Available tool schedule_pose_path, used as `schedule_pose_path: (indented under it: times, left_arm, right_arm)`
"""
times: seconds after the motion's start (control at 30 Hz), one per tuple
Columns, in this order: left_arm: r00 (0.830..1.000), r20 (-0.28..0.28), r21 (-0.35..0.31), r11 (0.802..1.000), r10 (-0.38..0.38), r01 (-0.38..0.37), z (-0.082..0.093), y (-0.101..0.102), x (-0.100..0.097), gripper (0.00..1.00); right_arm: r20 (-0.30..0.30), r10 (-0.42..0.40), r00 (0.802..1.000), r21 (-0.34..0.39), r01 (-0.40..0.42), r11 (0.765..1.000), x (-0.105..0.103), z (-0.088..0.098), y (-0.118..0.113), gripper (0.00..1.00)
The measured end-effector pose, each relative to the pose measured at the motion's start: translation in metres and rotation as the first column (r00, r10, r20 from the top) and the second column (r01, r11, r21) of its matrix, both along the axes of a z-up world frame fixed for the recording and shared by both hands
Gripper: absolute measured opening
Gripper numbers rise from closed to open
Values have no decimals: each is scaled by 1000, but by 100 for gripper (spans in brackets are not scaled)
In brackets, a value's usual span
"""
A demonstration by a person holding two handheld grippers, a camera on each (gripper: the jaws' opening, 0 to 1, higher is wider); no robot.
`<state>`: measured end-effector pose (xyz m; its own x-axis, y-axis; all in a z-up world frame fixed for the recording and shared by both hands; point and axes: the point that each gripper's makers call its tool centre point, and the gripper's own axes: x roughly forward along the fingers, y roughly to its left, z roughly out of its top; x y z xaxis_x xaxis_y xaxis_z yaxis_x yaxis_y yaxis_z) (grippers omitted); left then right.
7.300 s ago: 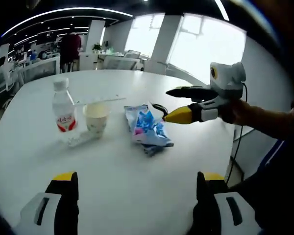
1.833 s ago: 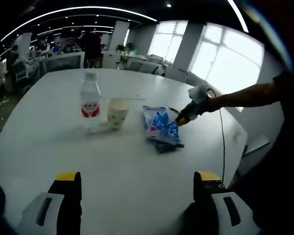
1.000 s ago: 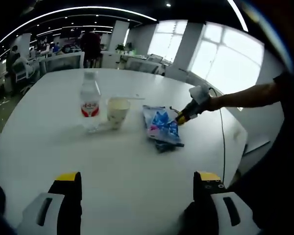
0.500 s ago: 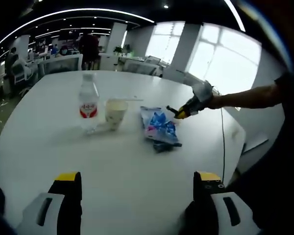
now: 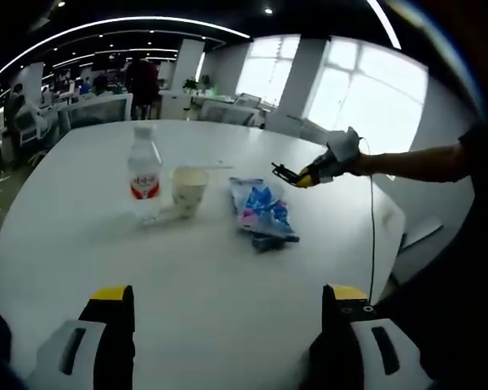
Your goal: Arrange the tabletop items into an orderly group along one side of the table until the central work area is clear of visible clutter.
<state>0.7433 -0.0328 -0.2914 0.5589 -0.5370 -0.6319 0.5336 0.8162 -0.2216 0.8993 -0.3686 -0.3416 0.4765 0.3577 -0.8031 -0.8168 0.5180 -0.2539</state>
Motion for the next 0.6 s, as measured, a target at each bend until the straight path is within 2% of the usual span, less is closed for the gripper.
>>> schedule_pose_path:
  times: [0.3, 0.6]
  left_arm:
    - [1000, 12, 9, 1000, -17, 17, 3, 1, 0, 98]
    - [999, 51, -1, 1000, -18, 18, 14, 4, 7, 99]
  right_arm:
    - [40, -26, 999, 21, 25, 999, -8, 16, 0, 0]
    - [69, -49, 996, 30, 47, 998, -28, 33, -8, 0]
